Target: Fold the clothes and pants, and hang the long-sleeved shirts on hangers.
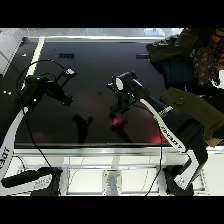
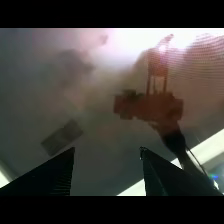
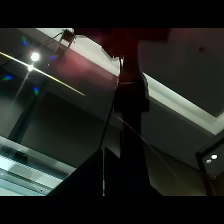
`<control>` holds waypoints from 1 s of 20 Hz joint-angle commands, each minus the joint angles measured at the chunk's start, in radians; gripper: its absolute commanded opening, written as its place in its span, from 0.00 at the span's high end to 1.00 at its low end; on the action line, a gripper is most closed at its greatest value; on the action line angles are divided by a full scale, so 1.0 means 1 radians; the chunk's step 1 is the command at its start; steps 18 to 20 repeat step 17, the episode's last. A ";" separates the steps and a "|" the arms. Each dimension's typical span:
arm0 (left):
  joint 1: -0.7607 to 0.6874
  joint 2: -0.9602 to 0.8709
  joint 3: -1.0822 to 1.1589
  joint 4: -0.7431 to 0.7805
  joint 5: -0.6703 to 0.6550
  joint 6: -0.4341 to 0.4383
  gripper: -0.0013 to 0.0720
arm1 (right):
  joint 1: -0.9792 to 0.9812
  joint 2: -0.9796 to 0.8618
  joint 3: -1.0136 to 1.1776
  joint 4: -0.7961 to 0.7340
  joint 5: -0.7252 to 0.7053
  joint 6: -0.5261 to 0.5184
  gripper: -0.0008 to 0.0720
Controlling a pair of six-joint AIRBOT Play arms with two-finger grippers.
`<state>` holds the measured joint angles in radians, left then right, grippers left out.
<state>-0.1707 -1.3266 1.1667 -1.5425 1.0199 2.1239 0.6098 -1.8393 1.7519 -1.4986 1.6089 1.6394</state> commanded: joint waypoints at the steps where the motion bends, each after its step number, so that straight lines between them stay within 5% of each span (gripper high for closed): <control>1: 0.000 0.000 -0.001 0.000 0.000 0.000 0.36 | 0.002 -0.001 0.045 0.003 0.022 0.002 0.96; 7: 0.000 0.000 -0.001 0.000 0.000 0.000 0.35 | 0.002 -0.001 0.110 0.005 -0.051 0.004 0.96; 13: 0.000 0.000 -0.001 0.000 0.000 0.000 0.35 | 0.002 -0.002 0.109 0.177 -0.017 0.383 0.96; 20: 0.000 0.000 -0.001 0.000 0.000 0.000 0.35 | 0.002 -0.002 0.109 0.272 0.082 0.412 0.96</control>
